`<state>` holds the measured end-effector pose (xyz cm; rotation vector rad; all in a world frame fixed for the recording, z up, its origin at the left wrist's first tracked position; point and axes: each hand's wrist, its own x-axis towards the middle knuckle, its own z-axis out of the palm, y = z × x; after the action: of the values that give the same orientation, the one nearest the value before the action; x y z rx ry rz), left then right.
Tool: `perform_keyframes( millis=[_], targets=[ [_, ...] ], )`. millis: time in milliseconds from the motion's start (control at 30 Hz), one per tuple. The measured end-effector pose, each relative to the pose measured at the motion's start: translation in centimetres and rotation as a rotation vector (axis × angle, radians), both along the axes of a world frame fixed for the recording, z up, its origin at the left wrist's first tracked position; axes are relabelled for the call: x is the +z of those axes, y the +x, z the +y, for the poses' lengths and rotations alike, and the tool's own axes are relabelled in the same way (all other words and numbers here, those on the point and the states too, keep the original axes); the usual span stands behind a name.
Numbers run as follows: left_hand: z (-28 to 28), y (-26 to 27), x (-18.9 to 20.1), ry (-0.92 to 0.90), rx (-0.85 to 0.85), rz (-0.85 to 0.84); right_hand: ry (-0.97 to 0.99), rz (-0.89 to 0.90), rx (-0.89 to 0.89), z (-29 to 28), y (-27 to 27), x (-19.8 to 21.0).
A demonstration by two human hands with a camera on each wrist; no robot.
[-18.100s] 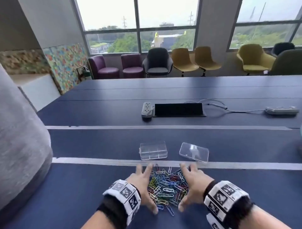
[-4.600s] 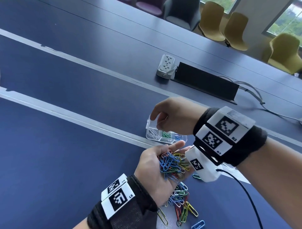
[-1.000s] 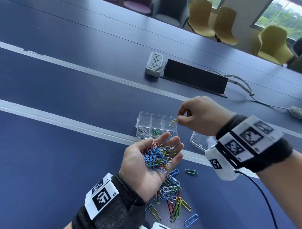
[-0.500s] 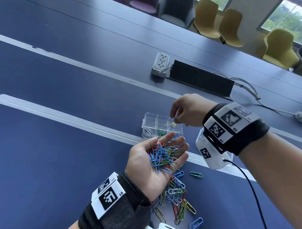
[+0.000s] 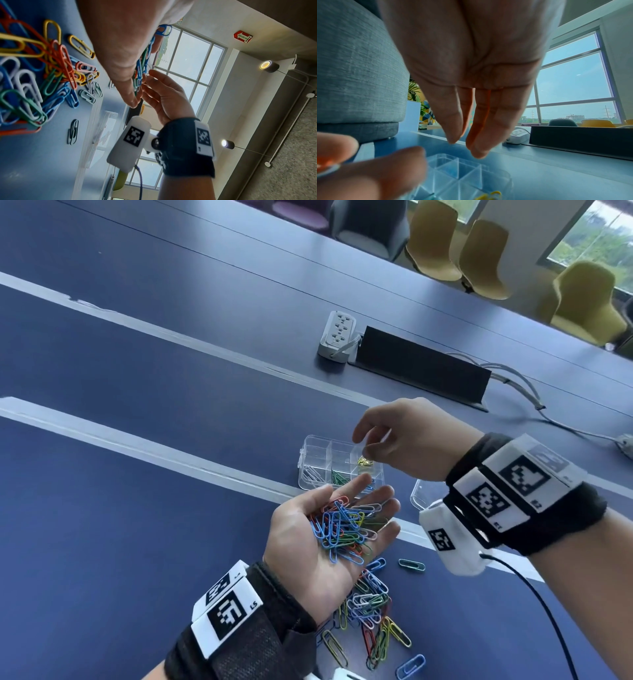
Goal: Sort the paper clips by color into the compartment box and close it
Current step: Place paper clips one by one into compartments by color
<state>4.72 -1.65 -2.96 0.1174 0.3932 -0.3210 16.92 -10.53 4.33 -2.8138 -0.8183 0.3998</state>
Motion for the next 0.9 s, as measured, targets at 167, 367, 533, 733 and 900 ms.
perform_keyframes(
  millis=[167, 367, 533, 733, 900],
  targets=[
    [-0.1, -0.2, 0.2, 0.006, -0.015, -0.006, 0.025, -0.009, 0.132, -0.7, -2.2, 1.1],
    [-0.3, -0.3, 0.4, 0.000, -0.020, -0.020, 0.044, 0.083, 0.313, -1.2, -3.9, 1.0],
    [-0.4, -0.5, 0.6, 0.008, -0.032, 0.004, 0.066, 0.079, 0.355, -1.6, -4.5, 0.7],
    [-0.4, -0.4, 0.2, -0.077, 0.008, -0.042, 0.076, 0.097, 0.306, -1.9, -5.5, 0.5],
    [-0.8, -0.4, 0.4, -0.082, 0.016, -0.035, 0.123, 0.122, 0.266, -2.0, -5.7, -0.1]
  ],
)
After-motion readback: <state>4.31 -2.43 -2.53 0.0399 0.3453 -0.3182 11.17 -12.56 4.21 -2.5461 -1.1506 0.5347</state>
